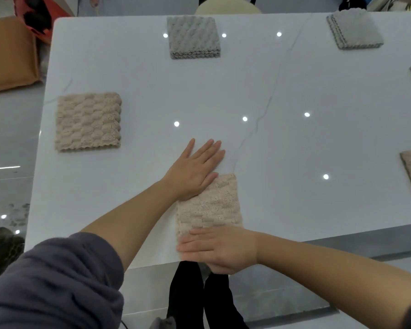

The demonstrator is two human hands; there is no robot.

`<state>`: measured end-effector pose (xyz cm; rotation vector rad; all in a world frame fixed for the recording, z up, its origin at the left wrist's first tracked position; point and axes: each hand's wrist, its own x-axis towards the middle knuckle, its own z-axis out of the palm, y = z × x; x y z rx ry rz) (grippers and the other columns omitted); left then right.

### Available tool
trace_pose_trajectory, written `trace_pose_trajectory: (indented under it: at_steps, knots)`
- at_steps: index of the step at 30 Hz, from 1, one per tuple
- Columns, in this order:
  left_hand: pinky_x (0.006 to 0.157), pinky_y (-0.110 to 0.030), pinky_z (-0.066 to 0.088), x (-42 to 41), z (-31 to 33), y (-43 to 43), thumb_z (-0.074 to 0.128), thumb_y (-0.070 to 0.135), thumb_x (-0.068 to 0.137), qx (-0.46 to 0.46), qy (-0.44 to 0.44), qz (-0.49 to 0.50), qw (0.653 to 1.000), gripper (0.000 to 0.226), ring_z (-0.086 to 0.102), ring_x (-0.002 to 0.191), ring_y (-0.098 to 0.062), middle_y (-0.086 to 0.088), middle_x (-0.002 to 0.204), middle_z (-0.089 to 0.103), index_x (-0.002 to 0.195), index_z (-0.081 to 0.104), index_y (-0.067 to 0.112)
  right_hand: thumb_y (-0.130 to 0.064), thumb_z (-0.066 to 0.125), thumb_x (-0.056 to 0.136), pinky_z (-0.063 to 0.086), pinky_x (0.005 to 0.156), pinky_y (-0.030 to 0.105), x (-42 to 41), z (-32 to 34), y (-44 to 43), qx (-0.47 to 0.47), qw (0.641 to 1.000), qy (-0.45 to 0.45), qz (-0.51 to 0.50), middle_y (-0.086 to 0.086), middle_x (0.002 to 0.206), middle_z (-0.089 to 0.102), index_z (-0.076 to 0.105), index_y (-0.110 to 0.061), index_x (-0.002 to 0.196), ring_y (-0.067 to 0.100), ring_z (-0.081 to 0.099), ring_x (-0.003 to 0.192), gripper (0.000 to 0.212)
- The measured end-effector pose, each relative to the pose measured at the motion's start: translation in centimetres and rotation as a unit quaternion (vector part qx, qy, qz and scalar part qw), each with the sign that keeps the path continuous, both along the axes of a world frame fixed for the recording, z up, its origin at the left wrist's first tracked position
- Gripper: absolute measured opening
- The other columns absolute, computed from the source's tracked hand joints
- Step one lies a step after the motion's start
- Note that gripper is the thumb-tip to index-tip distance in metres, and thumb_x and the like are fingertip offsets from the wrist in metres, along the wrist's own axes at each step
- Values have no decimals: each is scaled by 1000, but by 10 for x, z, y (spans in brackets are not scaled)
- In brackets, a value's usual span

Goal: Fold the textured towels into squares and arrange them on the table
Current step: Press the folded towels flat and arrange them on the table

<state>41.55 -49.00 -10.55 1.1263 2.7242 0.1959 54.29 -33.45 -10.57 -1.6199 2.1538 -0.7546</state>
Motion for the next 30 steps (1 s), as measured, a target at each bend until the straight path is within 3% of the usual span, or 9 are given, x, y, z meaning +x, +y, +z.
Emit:
trace_pose_trajectory:
  at_steps: [2,4,6,8,11,20,24,27,30]
  knots:
    - [120,-45,-4,12,12,-6,12,39,100,40,2,86,995,59,-3,148,-17,-6,162,5,153,11,13,-16,35,98,33,108,40,0,12,10,-35,993,50,-101,14,133,58,63,-2,122,29,49,128,40]
    - [120,-46,2,36,21,-16,18,33,100,91,19,158,983,57,5,148,-21,-9,160,13,151,19,8,-11,44,91,38,98,39,-3,22,22,-26,962,101,-251,8,131,58,63,-9,121,24,52,123,36]
    - [118,-48,6,68,24,-20,24,28,98,120,17,191,974,57,10,148,-24,-11,159,17,150,24,5,-10,45,87,35,102,43,-6,21,26,27,909,108,-402,9,142,49,53,-10,132,22,43,132,46]
    - [117,-50,9,97,19,-16,27,28,96,99,13,196,975,59,11,148,-27,-12,159,17,150,24,4,-21,34,95,18,114,48,-8,15,19,109,866,90,-480,9,157,26,33,-7,147,21,19,146,54]
    - [116,-52,13,119,4,-7,28,36,95,44,-7,196,980,64,14,147,-27,-11,159,16,150,22,5,-33,22,98,6,119,53,-10,1,8,191,849,47,-490,6,161,4,8,-6,151,18,0,149,61]
    - [116,-55,16,122,-3,-13,29,42,94,11,-41,224,974,70,8,148,-27,-16,159,14,150,20,2,-36,29,95,10,112,58,-10,-3,5,254,837,66,-480,10,160,18,14,-5,150,21,11,147,65]
    - [116,-55,15,121,-1,-13,29,42,94,-5,-40,221,974,70,9,148,-28,-17,159,15,150,22,1,-39,24,96,8,117,58,-11,0,8,267,846,37,-460,6,162,9,11,-8,152,18,4,149,64]
    - [116,-55,14,120,7,-11,30,42,91,-9,-43,233,972,72,11,148,-27,-17,159,15,150,22,2,-43,14,97,-4,119,52,-16,8,15,230,866,-18,-444,-2,161,-7,3,-14,153,11,-10,147,65]
    - [117,-53,13,123,21,0,31,37,88,6,-35,260,965,72,12,147,-29,-18,159,14,150,22,2,-45,8,95,-7,120,46,-20,21,28,190,870,-51,-452,-5,162,-6,5,-17,154,8,-11,147,66]
